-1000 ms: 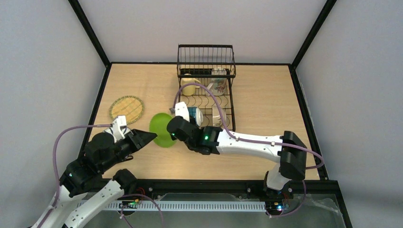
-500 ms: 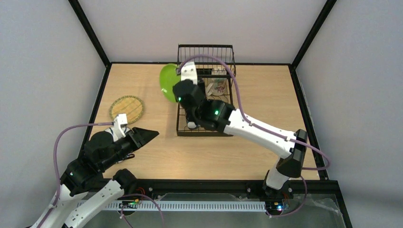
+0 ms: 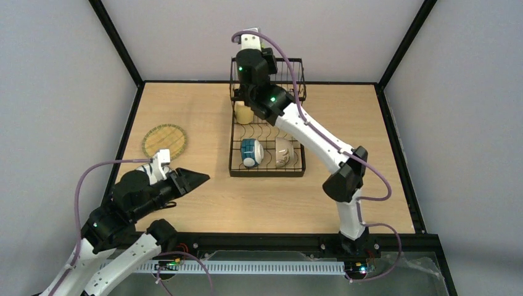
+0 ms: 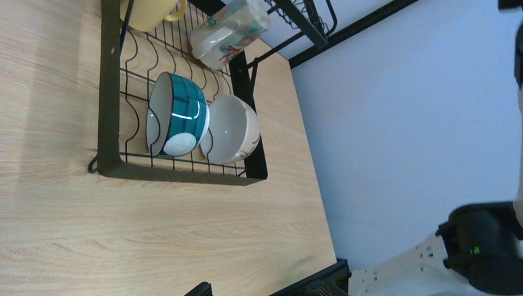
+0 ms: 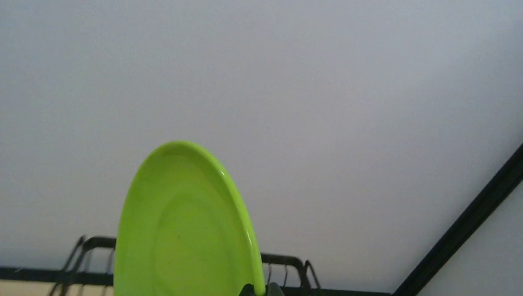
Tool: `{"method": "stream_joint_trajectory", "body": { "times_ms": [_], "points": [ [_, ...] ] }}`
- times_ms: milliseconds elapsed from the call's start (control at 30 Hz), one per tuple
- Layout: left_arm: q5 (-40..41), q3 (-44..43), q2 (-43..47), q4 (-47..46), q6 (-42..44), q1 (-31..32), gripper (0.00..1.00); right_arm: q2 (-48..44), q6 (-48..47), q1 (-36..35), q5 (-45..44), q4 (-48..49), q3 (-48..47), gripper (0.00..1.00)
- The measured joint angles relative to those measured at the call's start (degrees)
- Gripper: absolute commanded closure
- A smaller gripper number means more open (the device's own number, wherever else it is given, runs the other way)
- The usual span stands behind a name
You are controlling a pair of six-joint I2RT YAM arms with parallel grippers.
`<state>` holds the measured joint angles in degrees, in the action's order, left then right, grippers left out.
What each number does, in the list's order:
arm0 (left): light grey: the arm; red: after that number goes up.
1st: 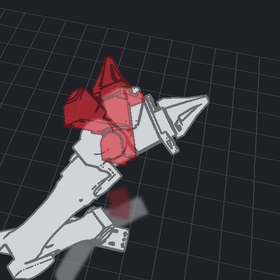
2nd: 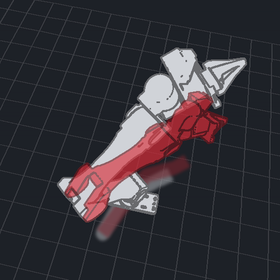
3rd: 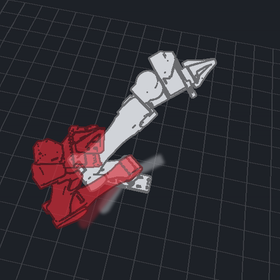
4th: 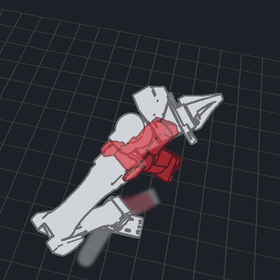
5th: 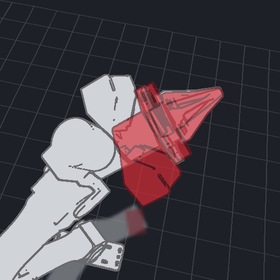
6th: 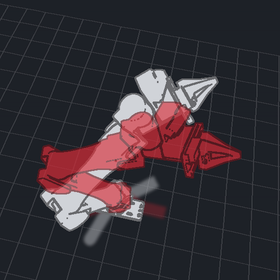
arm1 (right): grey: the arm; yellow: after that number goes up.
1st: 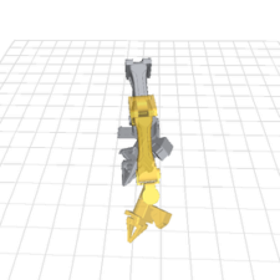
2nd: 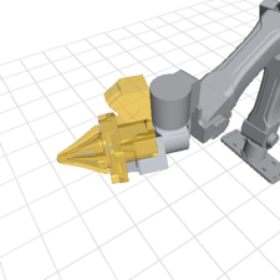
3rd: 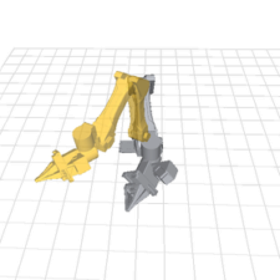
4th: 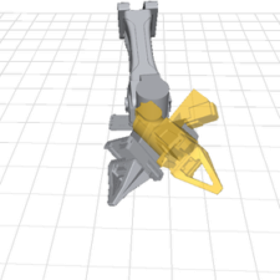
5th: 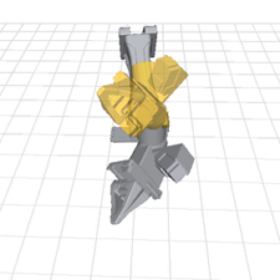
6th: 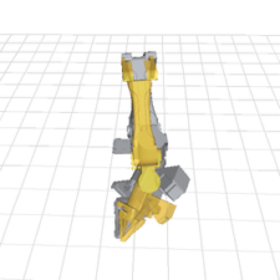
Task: Load the mixed dishes into the dish rack
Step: Insert the plate into the dish rack.
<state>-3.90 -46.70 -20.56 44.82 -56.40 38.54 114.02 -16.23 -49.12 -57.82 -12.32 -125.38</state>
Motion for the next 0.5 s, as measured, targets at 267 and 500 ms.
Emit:
{"method": "stream_joint_trajectory", "body": {
  "times_ms": [267,500],
  "points": [
    [-2.29,0.57,-1.64,0.76,4.15,0.0,0.01,6.01,-8.31,7.72,-1.25,4.83,-4.66,1.0],
    [-2.95,0.57,-4.22,1.11,7.06,0.0,0.01,6.51,-11.67,12.26,-2.67,6.73,-4.61,1.0]
  ]
}}
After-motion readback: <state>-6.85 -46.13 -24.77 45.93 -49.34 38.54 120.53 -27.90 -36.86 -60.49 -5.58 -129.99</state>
